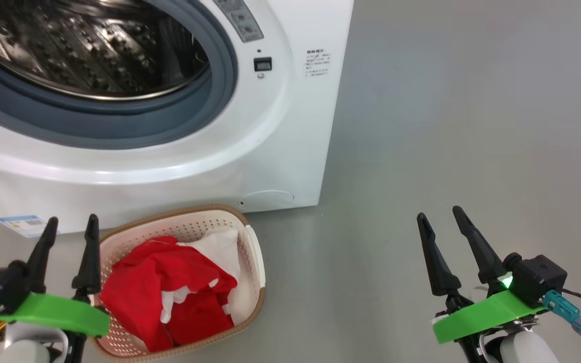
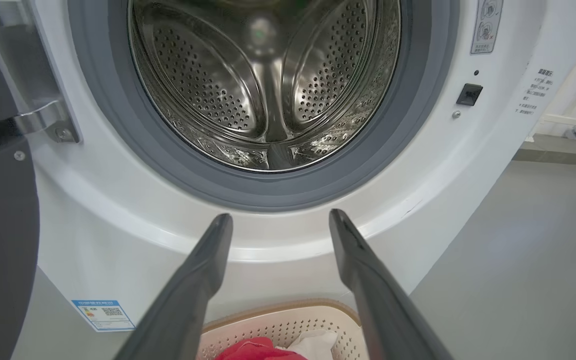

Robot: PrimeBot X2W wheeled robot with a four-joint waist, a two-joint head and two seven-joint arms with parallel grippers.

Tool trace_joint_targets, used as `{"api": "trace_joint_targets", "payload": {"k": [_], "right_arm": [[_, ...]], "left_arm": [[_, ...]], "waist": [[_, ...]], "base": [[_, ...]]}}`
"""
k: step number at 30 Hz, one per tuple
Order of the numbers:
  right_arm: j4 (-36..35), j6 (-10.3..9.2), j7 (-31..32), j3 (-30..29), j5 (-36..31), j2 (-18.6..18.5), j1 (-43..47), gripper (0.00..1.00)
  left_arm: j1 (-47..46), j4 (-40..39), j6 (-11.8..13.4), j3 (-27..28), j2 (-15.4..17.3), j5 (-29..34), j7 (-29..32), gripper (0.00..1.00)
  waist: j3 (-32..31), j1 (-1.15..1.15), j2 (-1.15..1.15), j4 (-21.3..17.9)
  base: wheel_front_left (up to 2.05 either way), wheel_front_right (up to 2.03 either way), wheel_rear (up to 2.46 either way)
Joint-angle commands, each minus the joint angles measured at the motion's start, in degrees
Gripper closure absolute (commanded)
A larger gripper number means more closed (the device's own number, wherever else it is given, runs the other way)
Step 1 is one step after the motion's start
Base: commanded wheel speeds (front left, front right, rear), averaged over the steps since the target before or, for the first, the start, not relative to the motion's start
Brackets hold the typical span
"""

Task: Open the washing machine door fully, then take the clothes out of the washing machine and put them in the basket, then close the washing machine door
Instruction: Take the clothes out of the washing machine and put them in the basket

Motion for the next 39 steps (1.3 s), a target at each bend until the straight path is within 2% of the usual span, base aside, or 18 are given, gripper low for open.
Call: {"api": "trace_joint_targets", "payload": {"k": [1, 7, 17, 28, 39], "right_arm": [[-1.3, 0.09, -0.3, 0.9, -0.9, 0.0, 0.8, 0.0], [-1.4, 0.09, -0.3, 0.3, -0.5, -0.8, 2.3, 0.0], [-1.8, 0.09, -0.3, -0.8, -0.1, -1.7, 5.1, 0.0], [-2.2, 0.09, -0.3, -1.5, 0.1, -2.4, 7.2, 0.0], [-2.4, 0.09, -0.3, -1.8, 0.0, -2.4, 7.2, 0.0]], "left_arm": [[1.2, -3.6, -0.2, 3.1, 1.4, 0.8, -0.5, 0.0], [5.7, -9.6, -0.2, 5.3, 0.6, 1.7, -0.5, 0.0], [11.9, -15.0, -0.2, 7.2, -0.8, 2.6, -0.5, 0.0], [15.4, -16.9, -0.2, 9.2, -2.4, 3.5, -0.5, 0.0], [15.2, -17.6, -0.2, 9.6, -2.6, 4.1, -0.5, 0.0]], "waist": [[-1.7, 0.0, 0.0, 0.6], [-3.5, 0.0, 0.0, 1.0], [-5.9, 0.0, 0.0, 1.7], [-7.0, 0.0, 0.0, 2.1], [-6.9, 0.0, 0.0, 2.0]], "base": [[0.0, 0.0, 0.0], [0.0, 0.0, 0.0], [0.0, 0.0, 0.0], [0.0, 0.0, 0.0], [0.0, 0.0, 0.0]]}}
